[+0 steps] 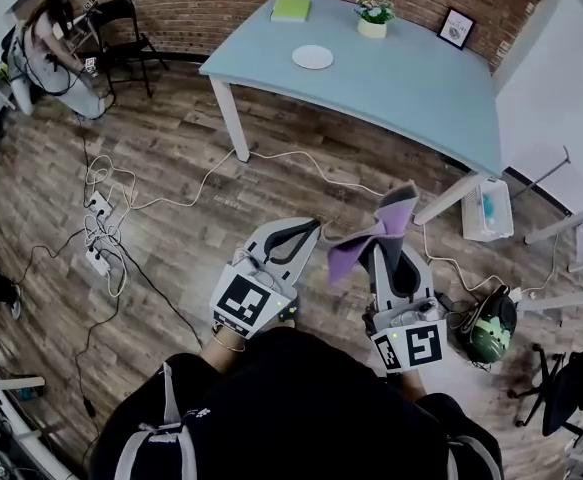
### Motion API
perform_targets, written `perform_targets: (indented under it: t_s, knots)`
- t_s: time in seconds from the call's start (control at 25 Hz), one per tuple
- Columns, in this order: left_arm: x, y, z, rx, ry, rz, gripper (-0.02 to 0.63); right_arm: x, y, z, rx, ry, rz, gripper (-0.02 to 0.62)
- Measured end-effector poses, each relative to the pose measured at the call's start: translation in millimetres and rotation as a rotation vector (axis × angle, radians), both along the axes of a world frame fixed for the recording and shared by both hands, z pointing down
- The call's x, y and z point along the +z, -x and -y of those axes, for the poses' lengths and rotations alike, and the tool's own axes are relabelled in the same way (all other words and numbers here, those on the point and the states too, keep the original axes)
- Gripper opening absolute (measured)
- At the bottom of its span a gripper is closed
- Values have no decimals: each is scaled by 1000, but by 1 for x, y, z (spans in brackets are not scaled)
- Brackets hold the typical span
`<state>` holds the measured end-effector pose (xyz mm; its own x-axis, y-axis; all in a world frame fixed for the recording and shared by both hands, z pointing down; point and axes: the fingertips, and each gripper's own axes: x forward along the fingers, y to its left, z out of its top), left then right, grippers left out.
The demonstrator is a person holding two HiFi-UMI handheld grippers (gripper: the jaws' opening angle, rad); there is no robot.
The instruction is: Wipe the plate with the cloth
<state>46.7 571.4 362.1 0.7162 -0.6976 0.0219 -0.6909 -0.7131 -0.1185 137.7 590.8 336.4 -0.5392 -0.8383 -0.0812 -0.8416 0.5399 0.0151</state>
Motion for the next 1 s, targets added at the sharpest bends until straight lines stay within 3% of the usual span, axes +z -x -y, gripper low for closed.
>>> perform_targets:
  t_s: [0.56, 1.0]
  knots:
    - [10, 49, 101, 22, 37, -6, 0, -1, 53, 91, 17, 20, -26, 61]
    - [13, 61, 132, 30, 61, -51, 0, 4, 62, 121, 23, 58, 1, 61]
